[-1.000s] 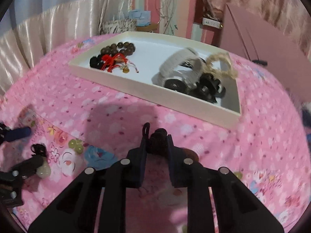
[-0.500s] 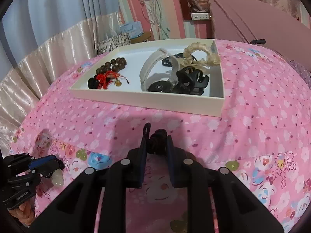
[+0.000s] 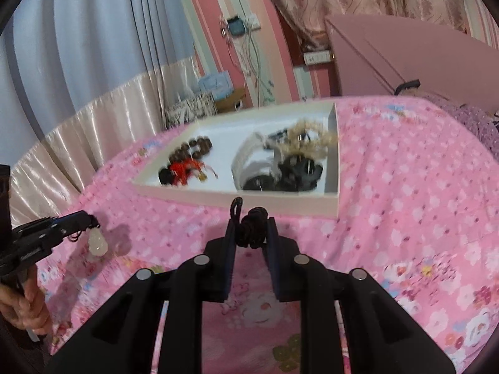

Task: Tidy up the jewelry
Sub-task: 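Grasp the black cord item with the left tool while the right tool grasps a small black item, then carry both black items over the white tray with both tools, then open both tools to release the black items into the tray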

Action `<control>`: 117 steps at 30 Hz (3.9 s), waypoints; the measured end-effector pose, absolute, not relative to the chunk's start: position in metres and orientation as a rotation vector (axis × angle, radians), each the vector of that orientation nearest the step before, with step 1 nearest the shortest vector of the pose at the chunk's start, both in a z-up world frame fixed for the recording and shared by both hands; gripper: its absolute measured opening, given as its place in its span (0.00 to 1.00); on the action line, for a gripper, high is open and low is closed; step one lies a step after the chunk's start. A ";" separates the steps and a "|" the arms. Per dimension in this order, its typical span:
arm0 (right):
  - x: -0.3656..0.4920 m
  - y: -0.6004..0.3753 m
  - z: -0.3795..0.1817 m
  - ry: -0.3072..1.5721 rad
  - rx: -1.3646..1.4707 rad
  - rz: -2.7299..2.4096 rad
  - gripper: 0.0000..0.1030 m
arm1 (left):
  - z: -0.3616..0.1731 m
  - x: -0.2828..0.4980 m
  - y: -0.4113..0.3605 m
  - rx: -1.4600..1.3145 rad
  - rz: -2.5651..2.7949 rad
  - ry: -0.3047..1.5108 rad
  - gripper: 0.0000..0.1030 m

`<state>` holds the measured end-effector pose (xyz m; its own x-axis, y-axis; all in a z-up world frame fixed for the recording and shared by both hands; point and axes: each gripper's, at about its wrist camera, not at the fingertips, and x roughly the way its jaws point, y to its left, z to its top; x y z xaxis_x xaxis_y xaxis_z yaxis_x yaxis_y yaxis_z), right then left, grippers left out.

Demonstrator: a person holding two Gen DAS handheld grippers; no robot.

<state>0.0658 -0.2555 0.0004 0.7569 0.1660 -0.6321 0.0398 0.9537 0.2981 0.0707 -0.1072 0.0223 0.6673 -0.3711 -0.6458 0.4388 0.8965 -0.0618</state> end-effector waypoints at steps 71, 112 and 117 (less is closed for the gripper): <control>0.218 -0.210 -0.011 0.707 0.105 -0.079 0.19 | -0.023 0.247 -0.191 0.066 -0.304 0.688 0.11; 0.185 -0.282 0.032 0.575 0.277 -0.123 0.53 | 0.020 0.245 -0.149 -0.150 -0.375 0.635 0.67; 0.174 -0.298 0.049 0.530 0.307 -0.127 0.55 | 0.055 0.220 -0.138 -0.123 -0.338 0.571 0.68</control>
<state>0.1745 -0.2981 0.0487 0.8563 -0.0398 -0.5149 0.1973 0.9466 0.2549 0.2203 -0.1382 0.0548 0.7881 -0.3465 -0.5088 0.2788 0.9378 -0.2069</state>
